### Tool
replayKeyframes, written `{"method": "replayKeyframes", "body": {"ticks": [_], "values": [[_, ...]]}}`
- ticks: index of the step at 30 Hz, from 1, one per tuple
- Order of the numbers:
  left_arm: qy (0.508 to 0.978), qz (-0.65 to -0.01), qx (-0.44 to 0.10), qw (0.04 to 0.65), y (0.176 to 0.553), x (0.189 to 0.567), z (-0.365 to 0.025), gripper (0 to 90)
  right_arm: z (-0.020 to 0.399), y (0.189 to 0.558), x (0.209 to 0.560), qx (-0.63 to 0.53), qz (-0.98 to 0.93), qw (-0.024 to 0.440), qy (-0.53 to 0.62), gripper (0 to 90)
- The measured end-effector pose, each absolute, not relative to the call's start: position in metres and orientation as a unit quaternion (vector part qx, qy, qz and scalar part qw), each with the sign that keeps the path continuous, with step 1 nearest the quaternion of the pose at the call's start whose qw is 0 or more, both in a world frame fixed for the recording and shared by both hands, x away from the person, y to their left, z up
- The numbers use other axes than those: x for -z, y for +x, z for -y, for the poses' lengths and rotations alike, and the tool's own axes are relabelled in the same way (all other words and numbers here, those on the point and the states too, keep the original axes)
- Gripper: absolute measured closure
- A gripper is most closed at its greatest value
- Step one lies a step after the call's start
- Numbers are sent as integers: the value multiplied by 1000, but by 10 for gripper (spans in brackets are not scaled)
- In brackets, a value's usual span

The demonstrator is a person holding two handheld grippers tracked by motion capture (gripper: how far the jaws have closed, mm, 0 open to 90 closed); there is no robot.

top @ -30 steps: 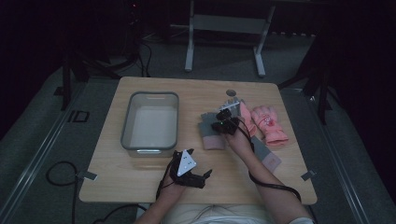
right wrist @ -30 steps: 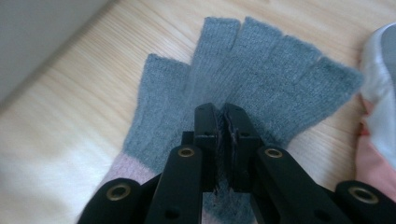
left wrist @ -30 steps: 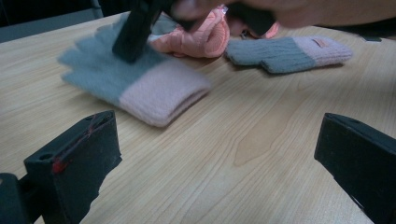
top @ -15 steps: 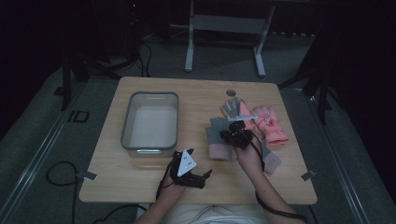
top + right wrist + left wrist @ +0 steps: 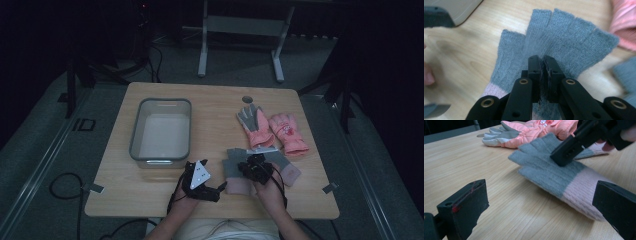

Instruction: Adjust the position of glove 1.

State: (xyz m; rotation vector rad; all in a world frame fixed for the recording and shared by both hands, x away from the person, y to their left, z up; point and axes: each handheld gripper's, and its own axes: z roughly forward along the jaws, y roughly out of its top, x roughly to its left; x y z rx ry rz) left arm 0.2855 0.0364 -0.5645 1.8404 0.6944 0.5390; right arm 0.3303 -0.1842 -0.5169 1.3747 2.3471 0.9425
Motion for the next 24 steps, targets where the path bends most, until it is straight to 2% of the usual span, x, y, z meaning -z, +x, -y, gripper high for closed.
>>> {"method": "replayKeyframes", "body": {"ticks": [10, 15, 21, 24], "values": [[770, -288, -227, 522, 285, 564, -36, 0, 179, 334, 534, -318, -806, 124, 484, 834], [770, -288, -228, 522, 285, 564, -36, 0, 179, 336, 544, -314, -805, 129, 487, 755], [771, -287, -228, 521, 285, 564, -36, 0, 186, 336, 532, -332, -805, 126, 475, 701], [770, -287, -228, 522, 285, 564, -36, 0, 198, 341, 517, -344, -814, 148, 444, 694]]}}
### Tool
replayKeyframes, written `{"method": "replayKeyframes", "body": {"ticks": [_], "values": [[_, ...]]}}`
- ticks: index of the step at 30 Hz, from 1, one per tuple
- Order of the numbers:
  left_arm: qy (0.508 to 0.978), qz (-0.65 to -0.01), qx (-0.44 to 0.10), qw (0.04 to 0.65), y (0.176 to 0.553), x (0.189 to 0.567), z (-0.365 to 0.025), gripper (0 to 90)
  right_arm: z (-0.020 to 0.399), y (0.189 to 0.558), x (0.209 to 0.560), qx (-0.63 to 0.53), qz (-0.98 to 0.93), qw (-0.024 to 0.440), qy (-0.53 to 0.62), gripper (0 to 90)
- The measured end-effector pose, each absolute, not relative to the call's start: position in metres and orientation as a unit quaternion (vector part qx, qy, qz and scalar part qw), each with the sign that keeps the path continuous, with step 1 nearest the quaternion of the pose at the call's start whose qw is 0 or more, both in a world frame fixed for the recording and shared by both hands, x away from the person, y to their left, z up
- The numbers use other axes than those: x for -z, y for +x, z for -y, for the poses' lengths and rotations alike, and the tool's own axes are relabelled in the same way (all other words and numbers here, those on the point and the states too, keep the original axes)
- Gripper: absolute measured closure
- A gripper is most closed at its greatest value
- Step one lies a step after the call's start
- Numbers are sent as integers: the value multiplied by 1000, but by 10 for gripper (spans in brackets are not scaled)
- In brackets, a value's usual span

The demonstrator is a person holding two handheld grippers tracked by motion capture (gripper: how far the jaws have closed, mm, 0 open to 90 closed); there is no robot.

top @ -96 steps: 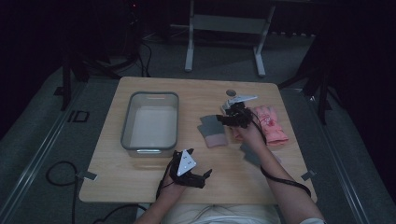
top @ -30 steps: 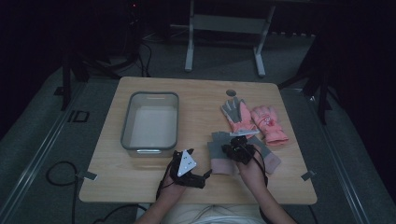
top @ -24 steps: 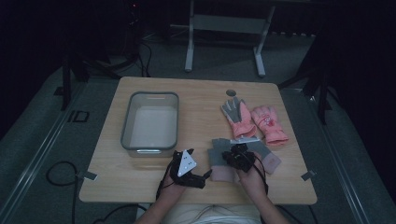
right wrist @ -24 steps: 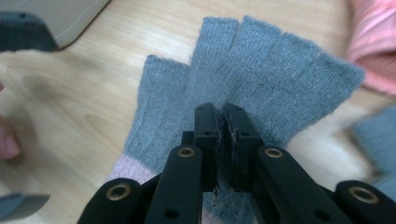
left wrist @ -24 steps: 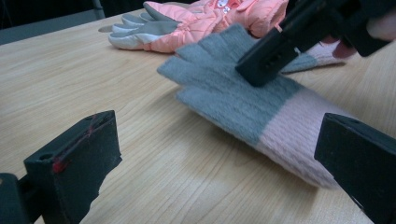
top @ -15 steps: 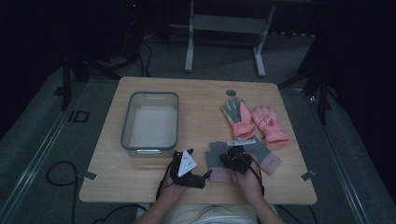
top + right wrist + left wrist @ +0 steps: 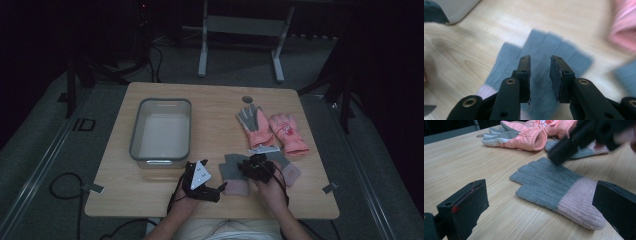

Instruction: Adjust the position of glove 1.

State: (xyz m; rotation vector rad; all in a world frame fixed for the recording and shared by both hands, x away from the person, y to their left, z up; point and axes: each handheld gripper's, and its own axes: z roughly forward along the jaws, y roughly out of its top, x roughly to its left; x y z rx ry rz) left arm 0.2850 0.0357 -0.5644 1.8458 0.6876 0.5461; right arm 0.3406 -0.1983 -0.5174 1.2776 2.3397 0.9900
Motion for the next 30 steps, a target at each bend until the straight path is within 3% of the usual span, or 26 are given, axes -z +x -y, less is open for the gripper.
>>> {"method": "replayKeyframes", "body": {"ticks": [8, 17, 26, 30], "values": [[770, -288, -229, 521, 285, 564, -36, 0, 254, 361, 498, -360, -840, 181, 364, 705], [771, -286, -230, 521, 285, 564, -35, 0, 314, 378, 499, -343, -869, 143, 328, 685], [770, -286, -233, 521, 285, 565, -35, 0, 334, 389, 529, -303, -890, 122, 319, 644], [770, -286, -233, 520, 284, 565, -35, 0, 332, 390, 537, -289, -898, 123, 308, 692]]}}
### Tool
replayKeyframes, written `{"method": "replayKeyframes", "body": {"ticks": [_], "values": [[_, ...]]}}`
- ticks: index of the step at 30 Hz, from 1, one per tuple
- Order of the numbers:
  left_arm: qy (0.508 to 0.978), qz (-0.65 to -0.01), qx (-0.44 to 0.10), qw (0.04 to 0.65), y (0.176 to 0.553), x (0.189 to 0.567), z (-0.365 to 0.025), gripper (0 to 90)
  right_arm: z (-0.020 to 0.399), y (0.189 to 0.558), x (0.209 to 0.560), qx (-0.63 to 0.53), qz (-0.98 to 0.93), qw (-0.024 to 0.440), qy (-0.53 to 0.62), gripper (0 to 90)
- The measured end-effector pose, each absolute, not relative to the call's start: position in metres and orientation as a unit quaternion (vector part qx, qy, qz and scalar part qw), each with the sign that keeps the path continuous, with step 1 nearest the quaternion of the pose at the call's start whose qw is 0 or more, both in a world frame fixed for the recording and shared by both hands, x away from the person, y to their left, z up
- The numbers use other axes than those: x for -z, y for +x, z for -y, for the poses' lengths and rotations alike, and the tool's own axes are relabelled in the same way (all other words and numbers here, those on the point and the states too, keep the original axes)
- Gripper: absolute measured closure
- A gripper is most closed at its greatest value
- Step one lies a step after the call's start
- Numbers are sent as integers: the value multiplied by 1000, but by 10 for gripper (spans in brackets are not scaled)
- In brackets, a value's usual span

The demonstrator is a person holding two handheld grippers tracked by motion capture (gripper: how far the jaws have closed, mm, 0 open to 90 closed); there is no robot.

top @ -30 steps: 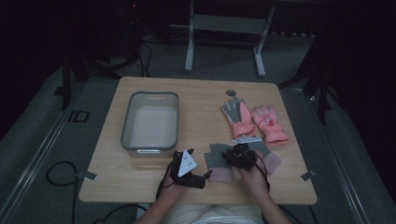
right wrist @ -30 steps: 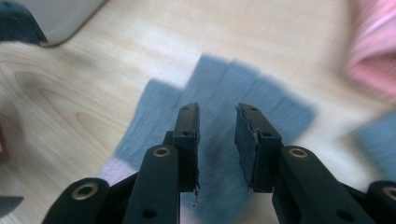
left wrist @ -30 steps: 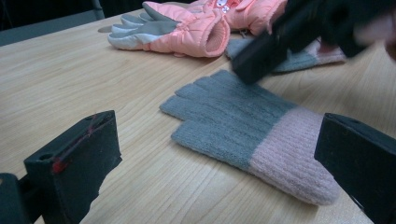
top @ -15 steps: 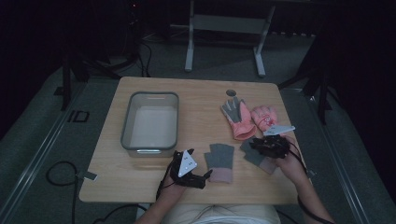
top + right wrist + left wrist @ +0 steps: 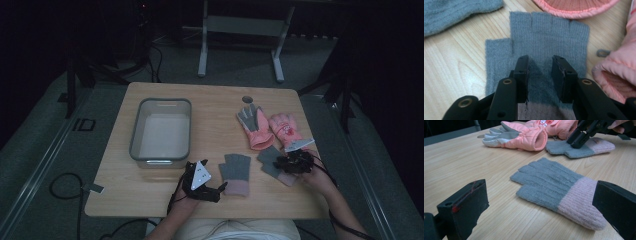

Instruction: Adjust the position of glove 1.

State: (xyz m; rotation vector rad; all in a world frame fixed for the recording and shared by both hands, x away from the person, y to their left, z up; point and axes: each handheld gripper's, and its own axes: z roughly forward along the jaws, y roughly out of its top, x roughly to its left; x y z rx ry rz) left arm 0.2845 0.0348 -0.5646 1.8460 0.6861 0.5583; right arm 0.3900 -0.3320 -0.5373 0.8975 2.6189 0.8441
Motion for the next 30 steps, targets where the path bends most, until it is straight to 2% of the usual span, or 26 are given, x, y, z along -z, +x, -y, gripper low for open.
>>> {"method": "replayKeyframes", "body": {"ticks": [5, 9, 13, 19, 23, 30], "values": [[771, -285, -235, 519, 284, 564, -34, 0, 329, 390, 535, -276, -900, 114, 318, 808], [770, -286, -235, 519, 284, 564, -34, 0, 326, 386, 534, -271, -889, 111, 352, 844], [770, -284, -239, 518, 284, 564, -34, 0, 321, 375, 527, -276, -869, 120, 392, 858], [771, -283, -239, 518, 284, 564, -34, 0, 311, 336, 481, -338, -807, 162, 456, 858], [771, -281, -241, 518, 283, 565, -34, 0, 304, 314, 468, -361, -765, 175, 504, 858], [773, -280, -241, 516, 283, 565, -33, 0, 297, 303, 495, -364, -721, 163, 567, 857]]}}
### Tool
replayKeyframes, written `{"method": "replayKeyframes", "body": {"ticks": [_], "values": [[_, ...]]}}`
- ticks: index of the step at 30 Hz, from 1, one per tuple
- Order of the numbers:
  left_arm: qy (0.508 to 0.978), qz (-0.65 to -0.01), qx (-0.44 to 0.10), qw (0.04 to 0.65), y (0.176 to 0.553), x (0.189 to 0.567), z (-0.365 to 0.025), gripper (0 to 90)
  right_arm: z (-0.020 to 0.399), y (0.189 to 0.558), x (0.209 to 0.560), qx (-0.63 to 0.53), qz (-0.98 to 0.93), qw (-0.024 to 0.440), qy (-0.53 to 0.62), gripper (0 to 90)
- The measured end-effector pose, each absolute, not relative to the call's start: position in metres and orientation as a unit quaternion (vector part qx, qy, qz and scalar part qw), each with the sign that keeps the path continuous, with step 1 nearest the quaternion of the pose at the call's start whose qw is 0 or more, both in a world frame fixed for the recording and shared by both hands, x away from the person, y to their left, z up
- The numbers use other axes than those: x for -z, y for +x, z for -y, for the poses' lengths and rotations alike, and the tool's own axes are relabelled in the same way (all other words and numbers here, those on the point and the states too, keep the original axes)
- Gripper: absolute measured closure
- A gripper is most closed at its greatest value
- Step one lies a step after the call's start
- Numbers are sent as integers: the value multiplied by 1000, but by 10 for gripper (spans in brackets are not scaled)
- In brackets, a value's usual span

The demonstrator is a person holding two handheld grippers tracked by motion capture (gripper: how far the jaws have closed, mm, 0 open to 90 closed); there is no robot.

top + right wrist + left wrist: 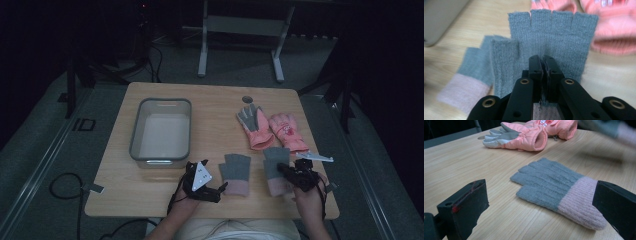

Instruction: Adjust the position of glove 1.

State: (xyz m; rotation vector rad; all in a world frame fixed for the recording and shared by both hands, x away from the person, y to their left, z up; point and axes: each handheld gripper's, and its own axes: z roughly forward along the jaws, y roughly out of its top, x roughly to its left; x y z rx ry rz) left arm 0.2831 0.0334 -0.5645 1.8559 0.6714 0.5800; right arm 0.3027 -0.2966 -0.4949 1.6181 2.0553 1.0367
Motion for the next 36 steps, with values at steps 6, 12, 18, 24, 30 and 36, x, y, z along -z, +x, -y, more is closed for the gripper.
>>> {"method": "replayKeyframes", "body": {"ticks": [6, 12, 18, 24, 30, 36], "values": [[772, -281, -242, 516, 283, 565, -33, 0, 294, 307, 517, -355, -702, 158, 596, 857], [772, -280, -242, 516, 283, 565, -33, 0, 293, 318, 534, -326, -699, 165, 615, 855], [772, -279, -242, 517, 283, 565, -33, 0, 286, 318, 544, -308, -703, 180, 615, 810], [773, -278, -240, 517, 283, 565, -33, 0, 286, 316, 538, -309, -718, 199, 591, 750], [772, -280, -237, 519, 283, 564, -34, 0, 292, 323, 525, -322, -770, 197, 514, 709], [771, -280, -237, 520, 283, 565, -33, 0, 314, 333, 522, -305, -837, 184, 417, 679]]}}
